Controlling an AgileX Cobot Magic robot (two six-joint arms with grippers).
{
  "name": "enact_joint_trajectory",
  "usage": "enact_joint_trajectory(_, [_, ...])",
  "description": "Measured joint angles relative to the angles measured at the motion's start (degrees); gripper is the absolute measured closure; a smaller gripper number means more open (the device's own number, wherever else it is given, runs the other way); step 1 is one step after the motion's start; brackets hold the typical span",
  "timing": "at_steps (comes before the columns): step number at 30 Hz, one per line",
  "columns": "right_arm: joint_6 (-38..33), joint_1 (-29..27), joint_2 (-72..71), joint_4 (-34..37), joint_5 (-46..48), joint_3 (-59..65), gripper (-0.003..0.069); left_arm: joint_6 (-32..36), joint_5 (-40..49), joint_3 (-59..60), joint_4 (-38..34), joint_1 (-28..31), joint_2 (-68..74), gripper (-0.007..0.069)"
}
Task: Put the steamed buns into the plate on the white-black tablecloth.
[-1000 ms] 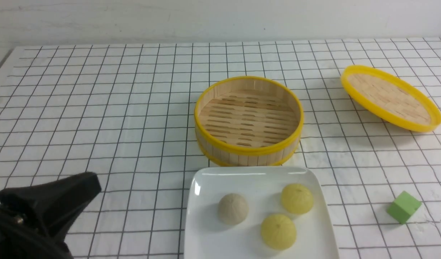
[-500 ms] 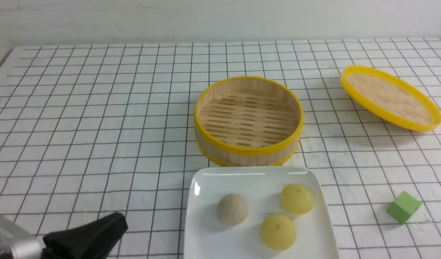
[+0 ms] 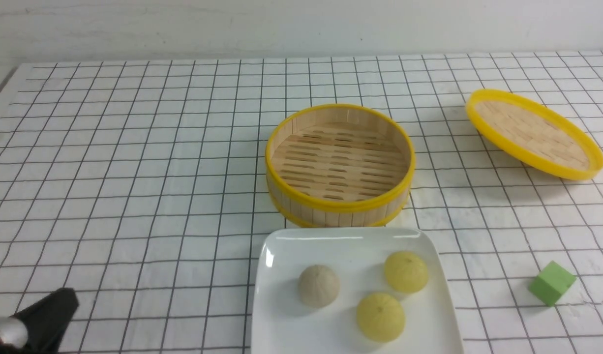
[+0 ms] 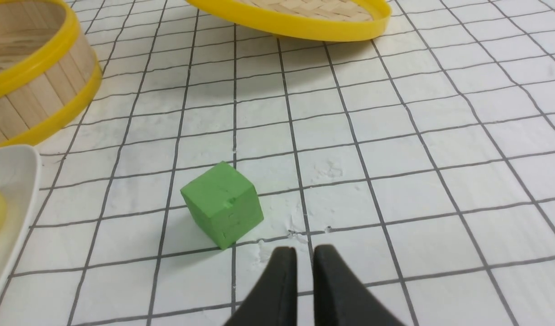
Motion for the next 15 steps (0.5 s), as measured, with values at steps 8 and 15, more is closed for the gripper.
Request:
enact_joint_trajectory(8, [0.0,0.0,0.0,0.0,0.0,0.0,0.057,-0.1,13.7,4.3,3.0,11.2,-13.9,0.0607])
enact_joint_trajectory(15, [0.0,-0.1,0.0,0.0,-0.1,0.0,0.0566,-2.3,16.2,4.3,5.3,12.0,-14.3,0.0605])
